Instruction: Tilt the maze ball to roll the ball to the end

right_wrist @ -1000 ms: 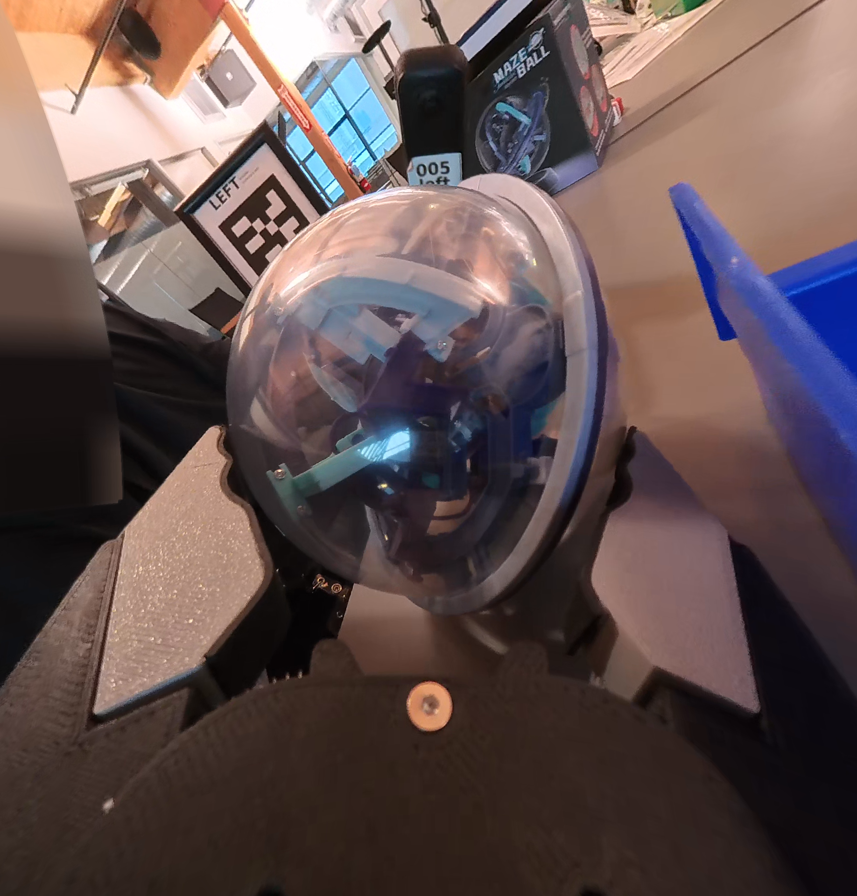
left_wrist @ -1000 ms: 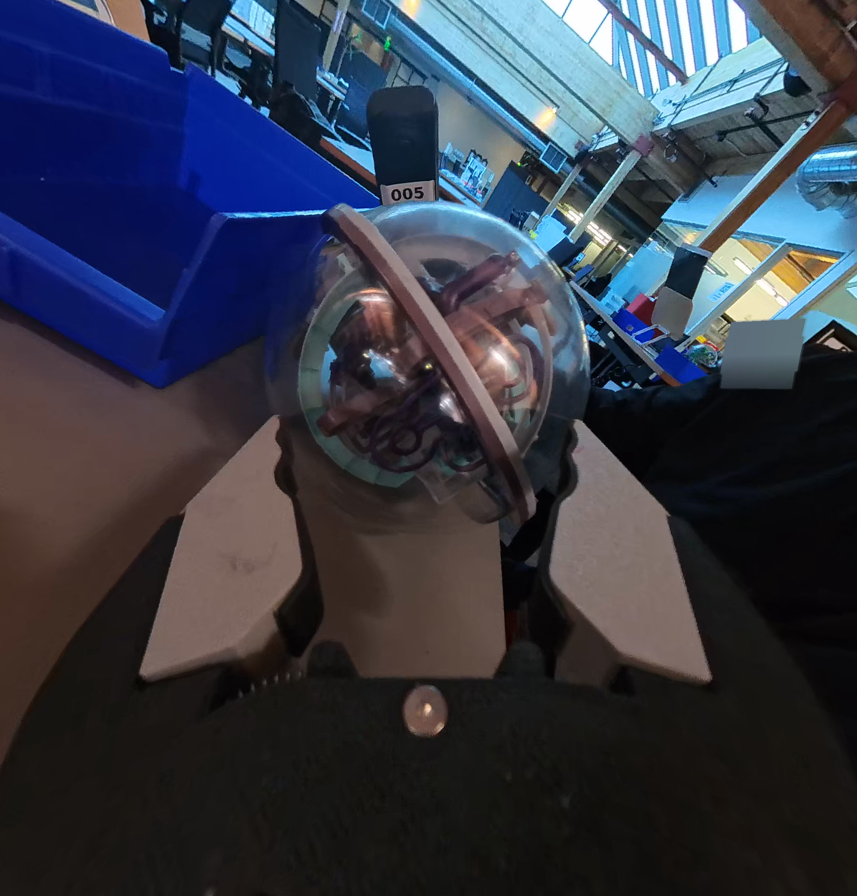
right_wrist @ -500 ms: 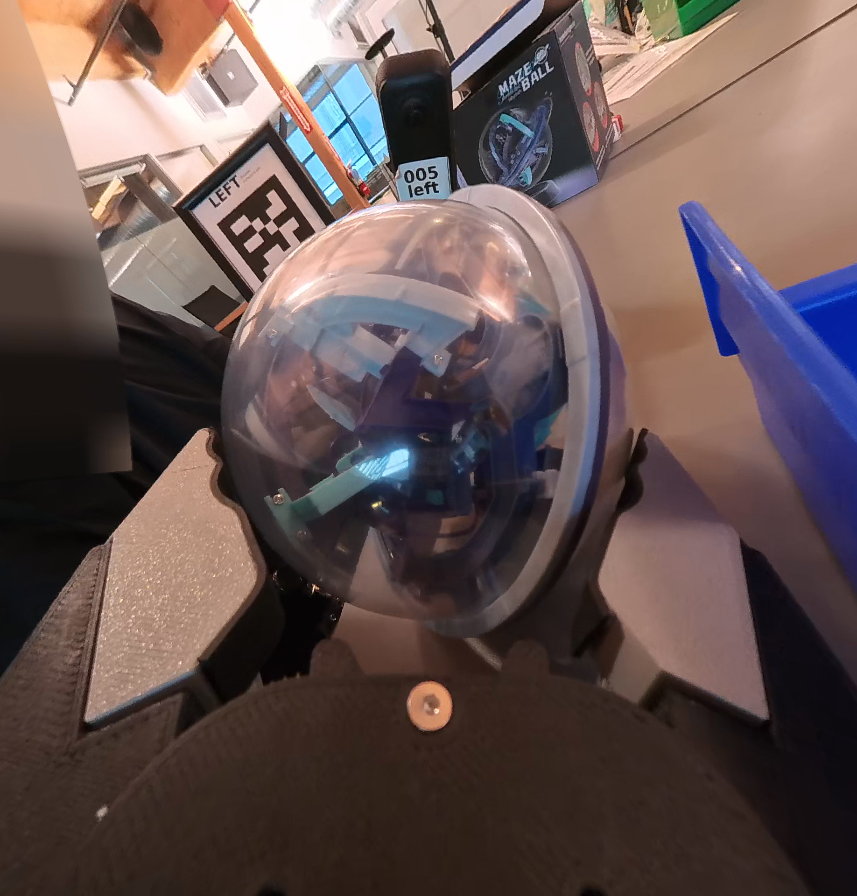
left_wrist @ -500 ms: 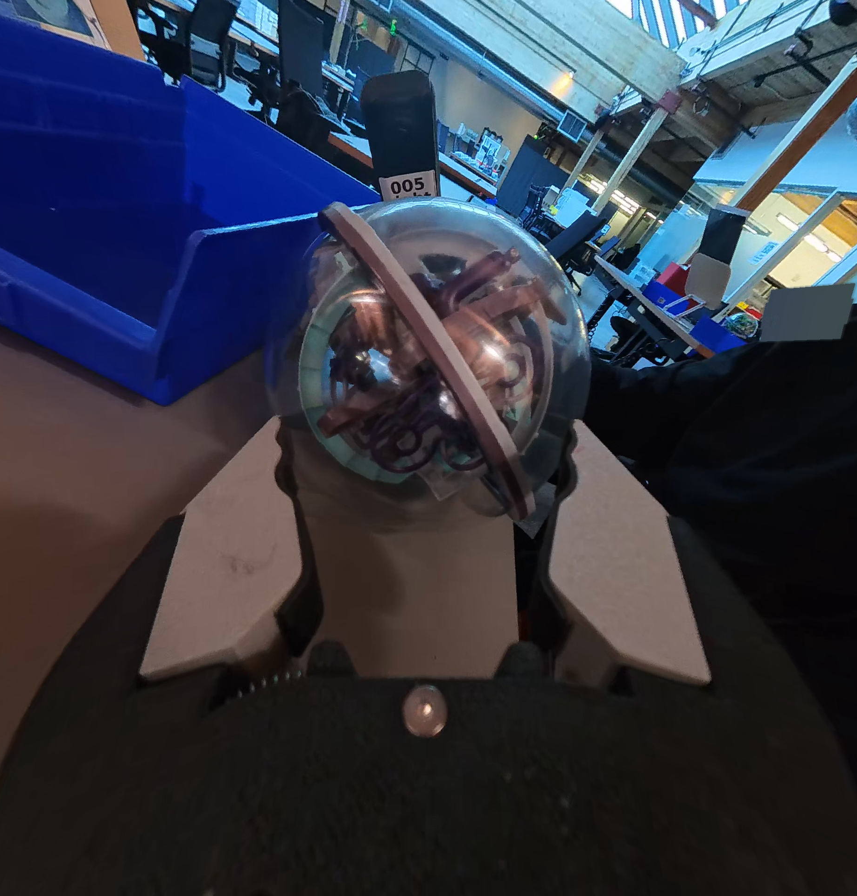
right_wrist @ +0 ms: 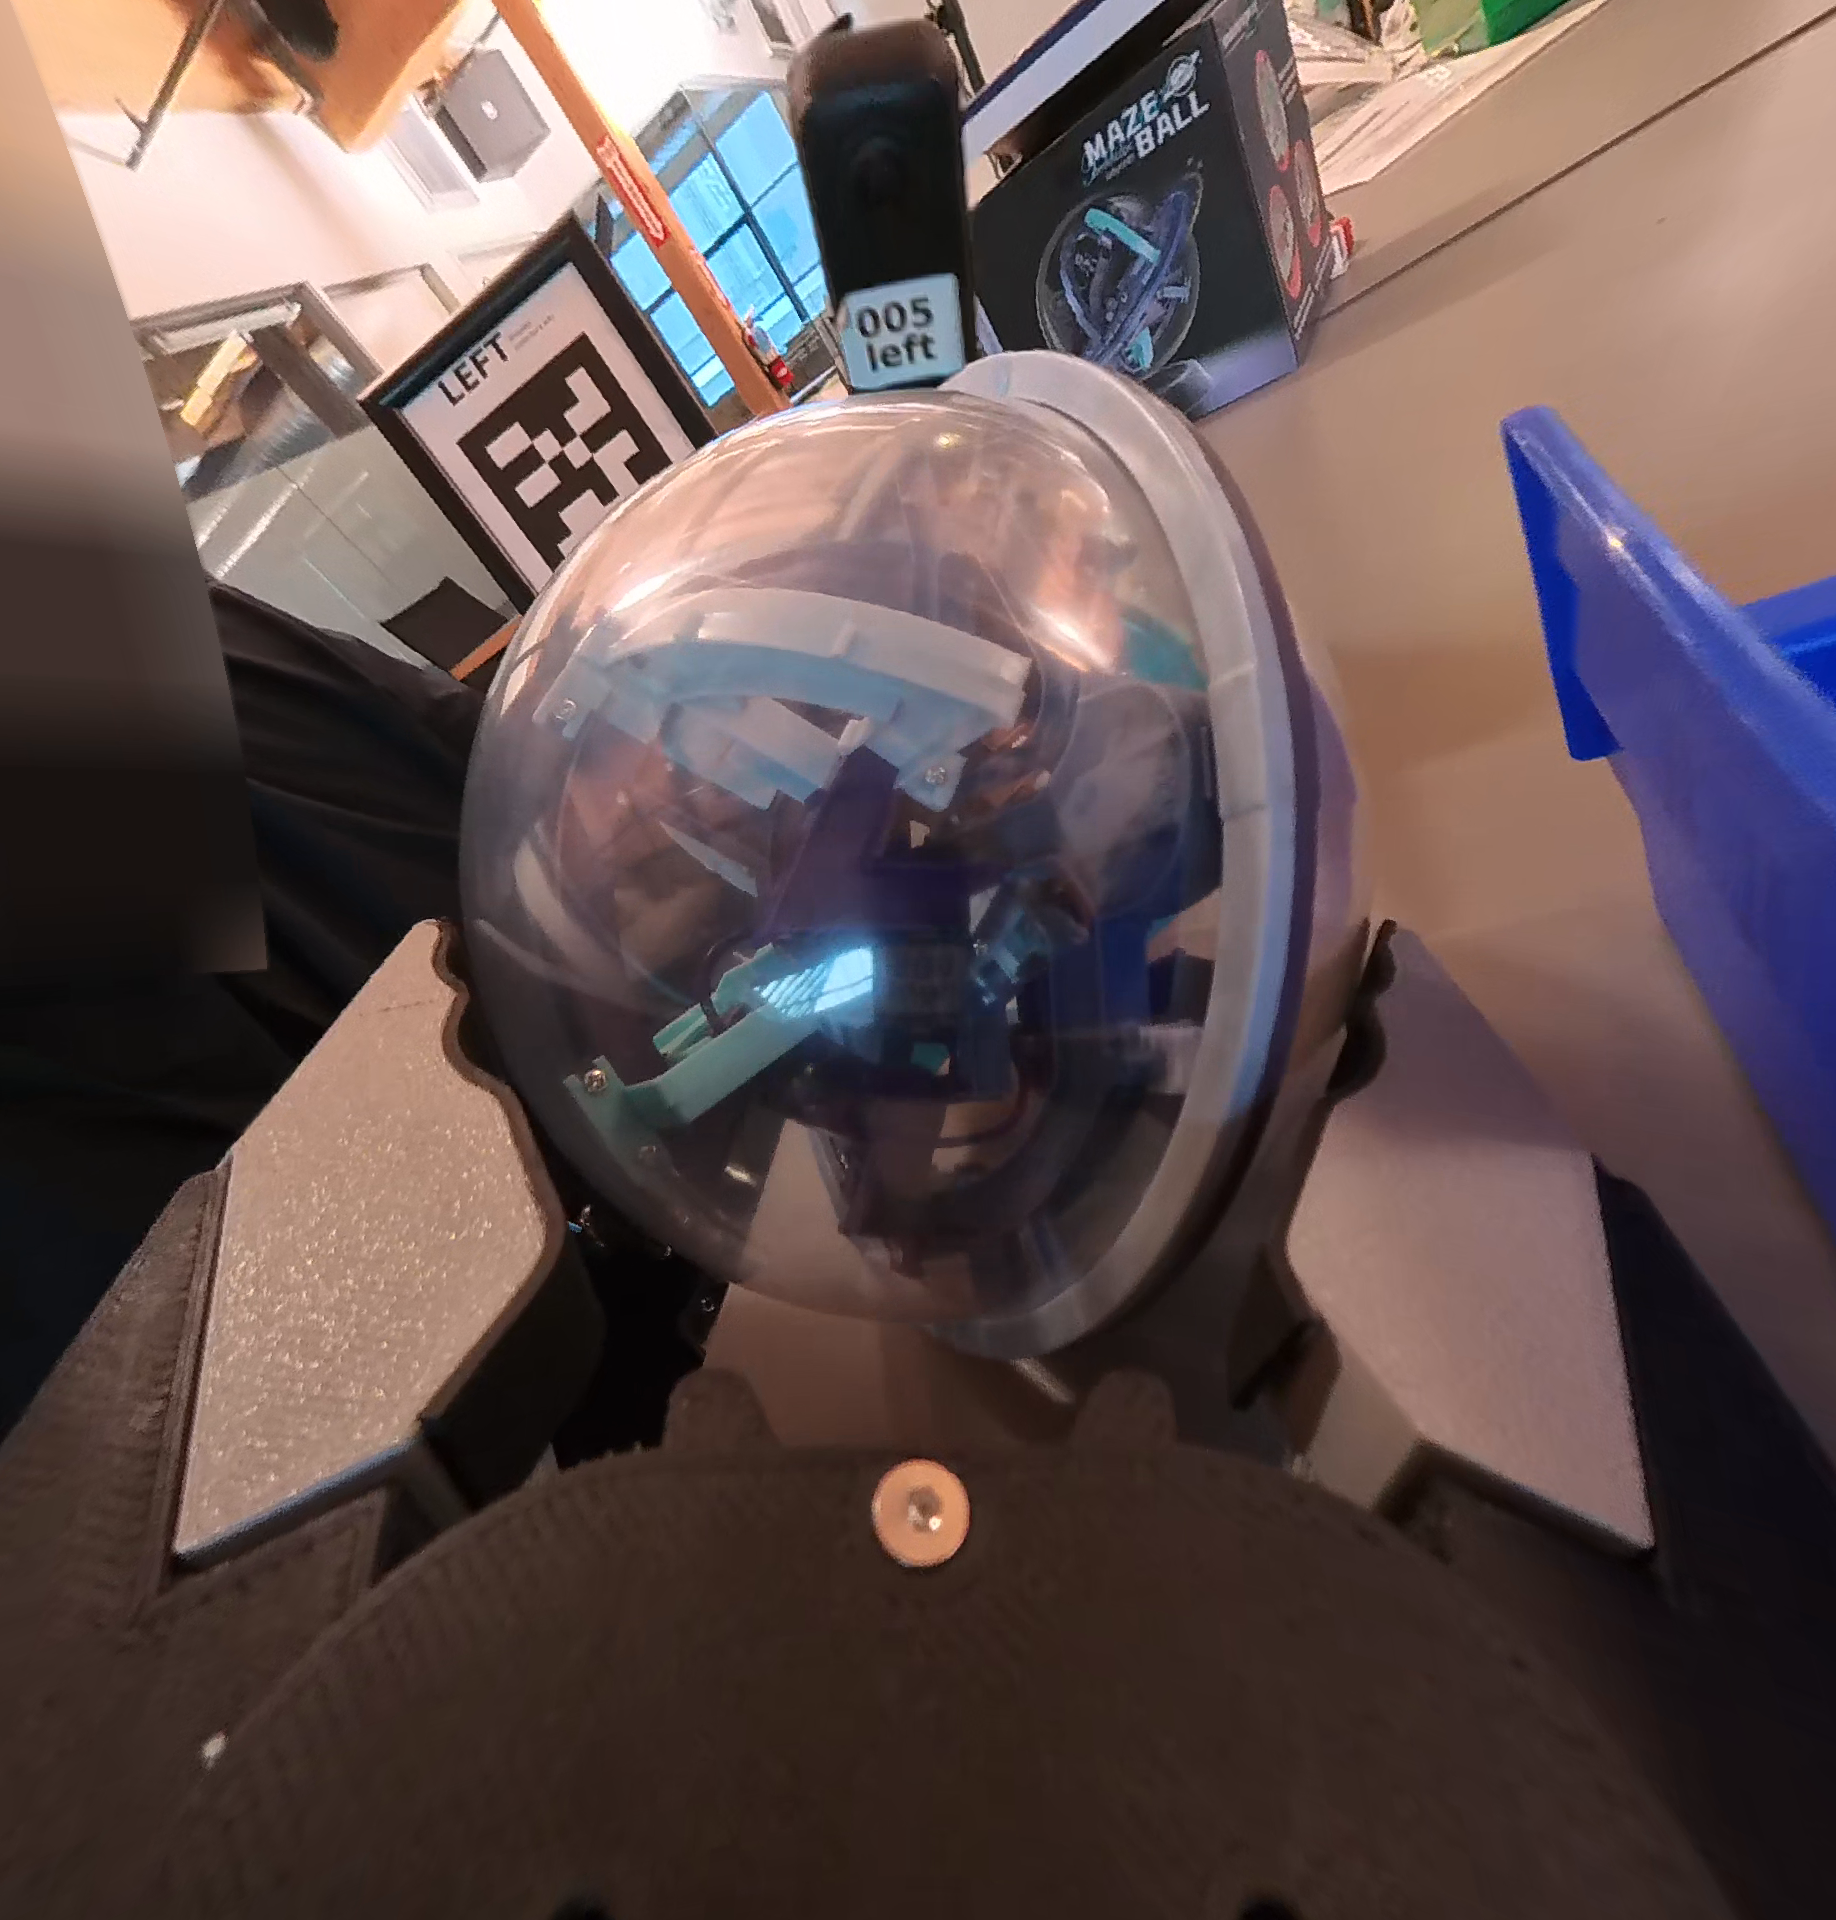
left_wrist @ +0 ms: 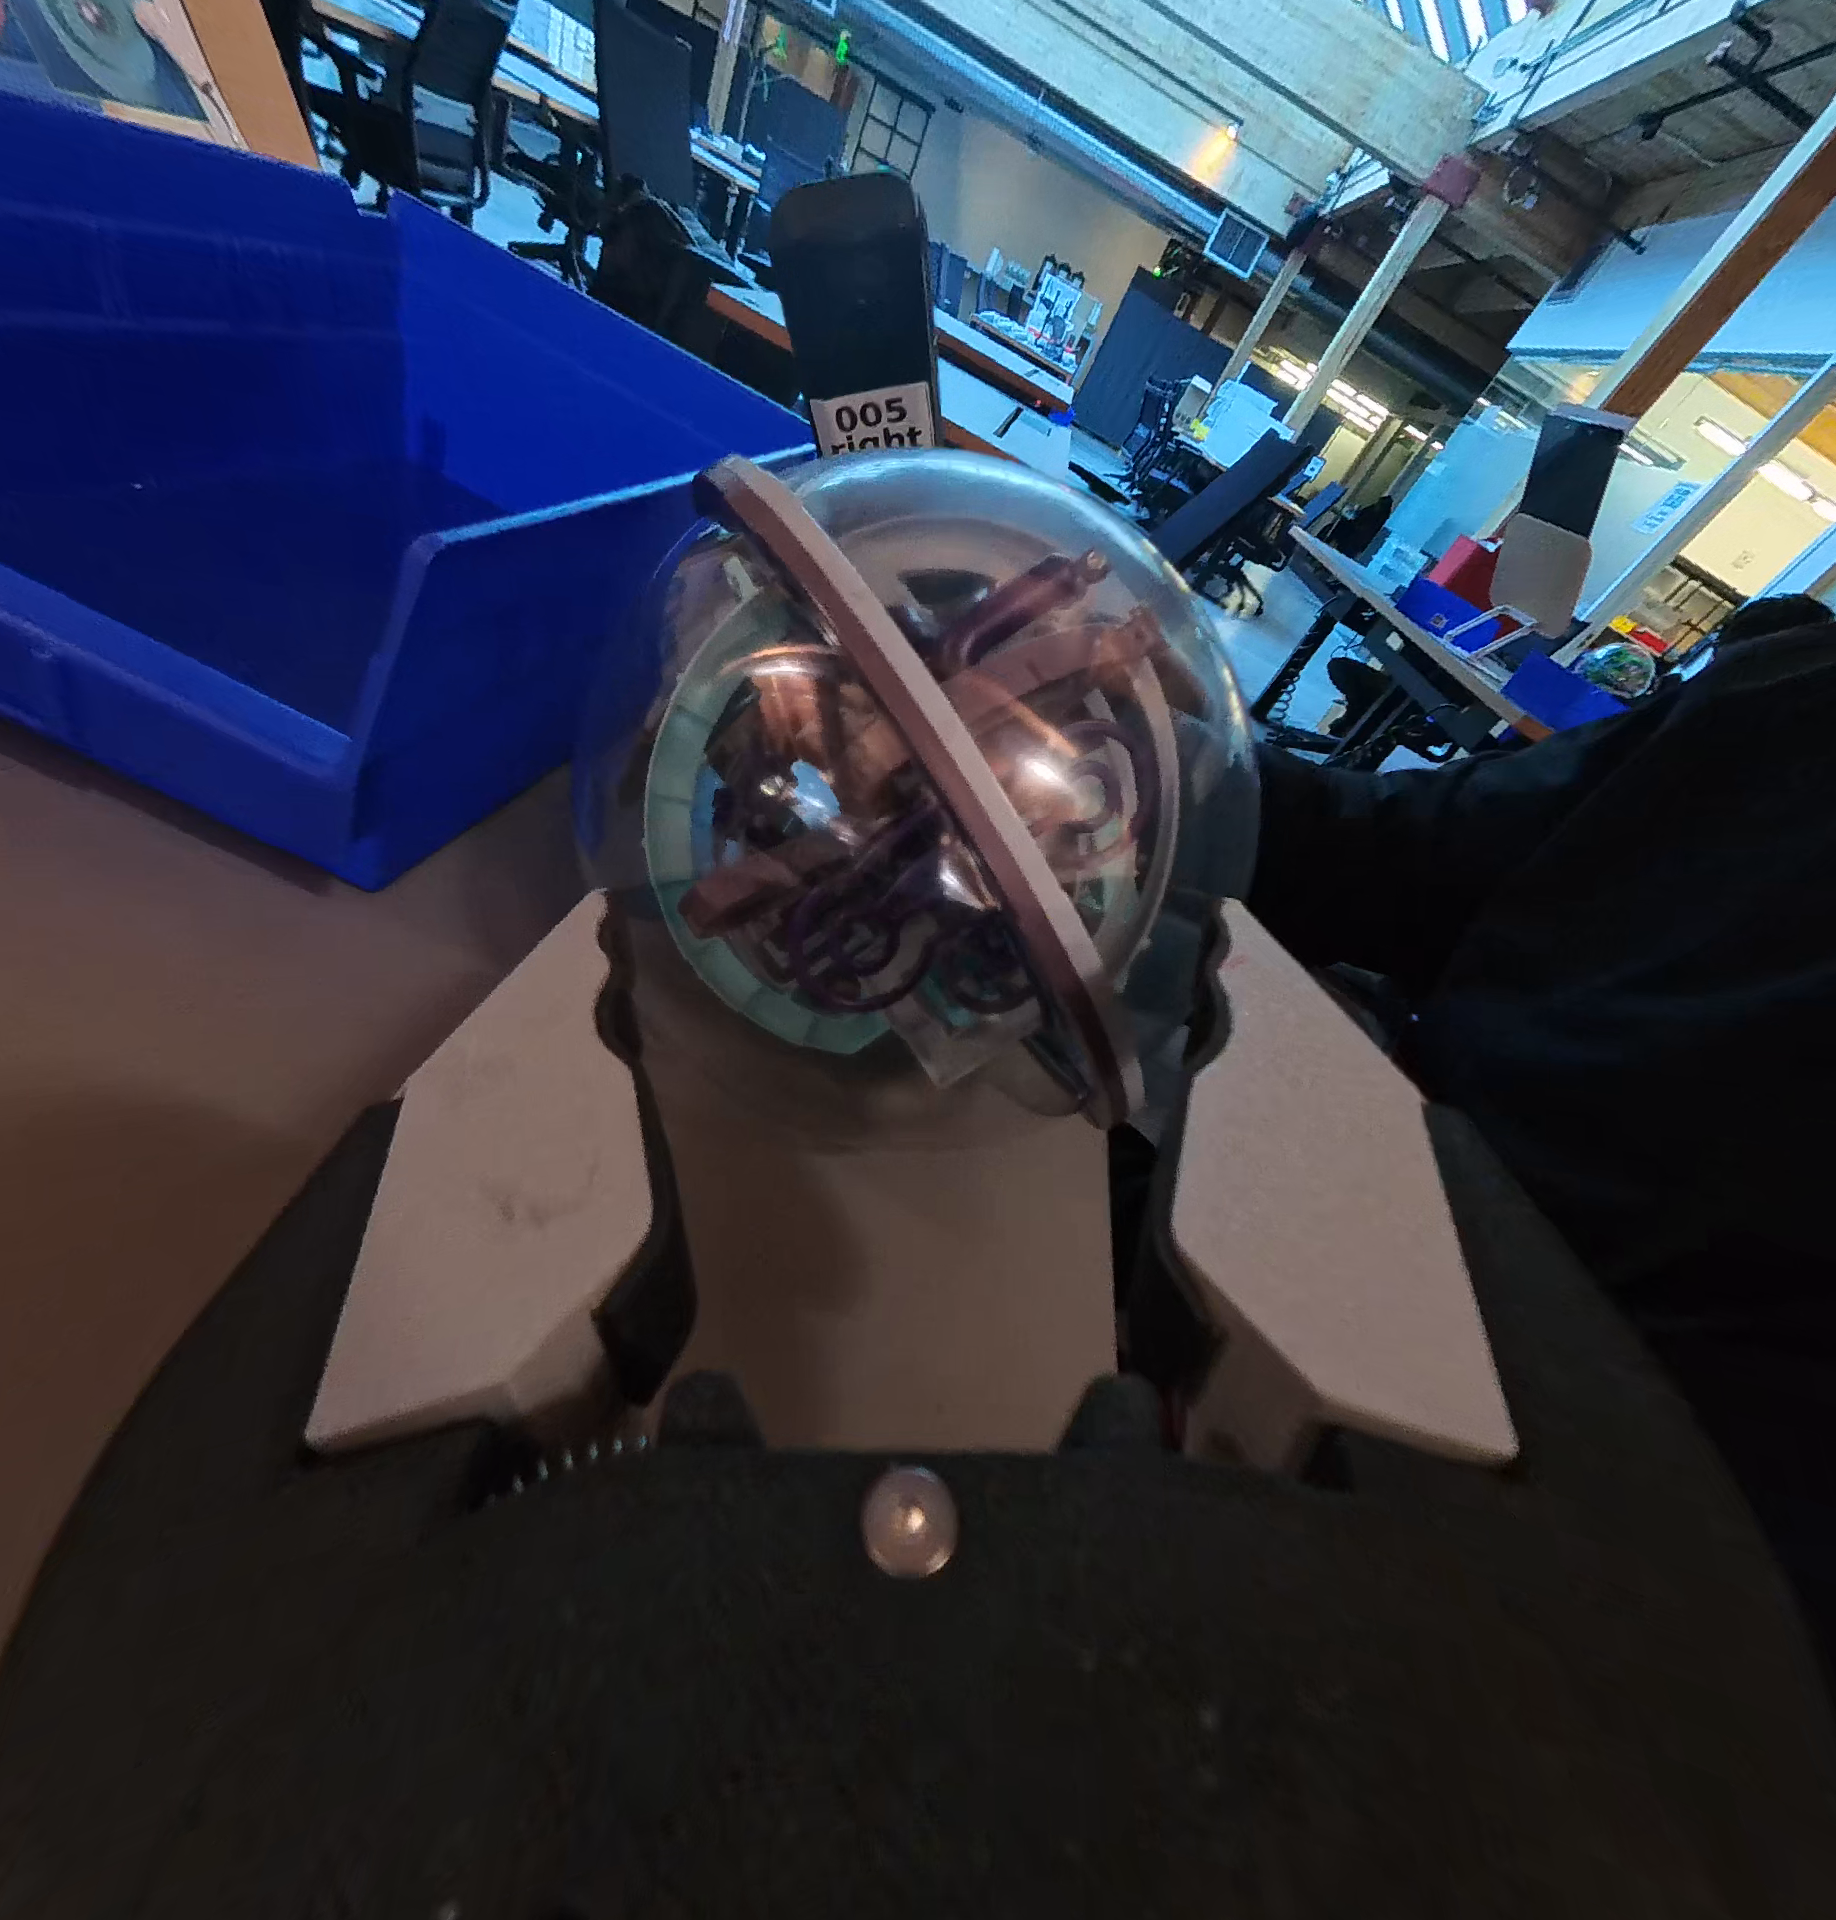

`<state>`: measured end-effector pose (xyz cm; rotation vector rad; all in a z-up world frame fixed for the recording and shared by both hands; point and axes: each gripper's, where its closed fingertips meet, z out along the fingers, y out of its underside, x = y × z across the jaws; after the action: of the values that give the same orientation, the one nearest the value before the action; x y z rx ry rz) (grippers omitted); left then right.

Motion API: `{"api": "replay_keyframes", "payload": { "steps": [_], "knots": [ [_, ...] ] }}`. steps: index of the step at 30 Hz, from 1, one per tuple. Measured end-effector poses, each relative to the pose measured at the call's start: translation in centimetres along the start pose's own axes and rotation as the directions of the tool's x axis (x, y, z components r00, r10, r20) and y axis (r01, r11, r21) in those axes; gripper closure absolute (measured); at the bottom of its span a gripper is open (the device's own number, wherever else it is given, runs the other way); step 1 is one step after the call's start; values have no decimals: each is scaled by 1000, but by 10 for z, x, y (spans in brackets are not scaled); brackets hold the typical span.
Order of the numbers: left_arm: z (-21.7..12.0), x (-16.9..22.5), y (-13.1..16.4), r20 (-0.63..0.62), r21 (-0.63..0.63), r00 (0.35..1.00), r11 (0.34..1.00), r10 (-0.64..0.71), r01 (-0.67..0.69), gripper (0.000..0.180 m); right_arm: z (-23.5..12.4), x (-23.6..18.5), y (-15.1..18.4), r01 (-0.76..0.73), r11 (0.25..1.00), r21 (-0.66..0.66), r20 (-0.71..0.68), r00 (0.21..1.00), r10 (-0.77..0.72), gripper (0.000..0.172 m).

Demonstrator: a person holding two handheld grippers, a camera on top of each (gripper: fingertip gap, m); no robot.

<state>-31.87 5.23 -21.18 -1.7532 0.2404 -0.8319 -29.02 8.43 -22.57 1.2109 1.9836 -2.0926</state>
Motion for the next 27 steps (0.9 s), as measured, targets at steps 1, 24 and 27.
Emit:
{"api": "replay_keyframes", "payload": {
  "steps": [1,24,27],
  "knots": [
    [-1,0,-1,5,2,1000,1000,8,-8,77,0,0,0,3,1000,-1,-5,1000,-3,15],
    [8,-2,37,135,-160,987,985,93,-71,77,-3,4,-3,19,1000,23,-33,999,-18,15],
    [5,-2,34,126,-139,987,987,101,-83,77,-2,3,0,15,1000,6,-29,999,-15,15]
  ]
}}
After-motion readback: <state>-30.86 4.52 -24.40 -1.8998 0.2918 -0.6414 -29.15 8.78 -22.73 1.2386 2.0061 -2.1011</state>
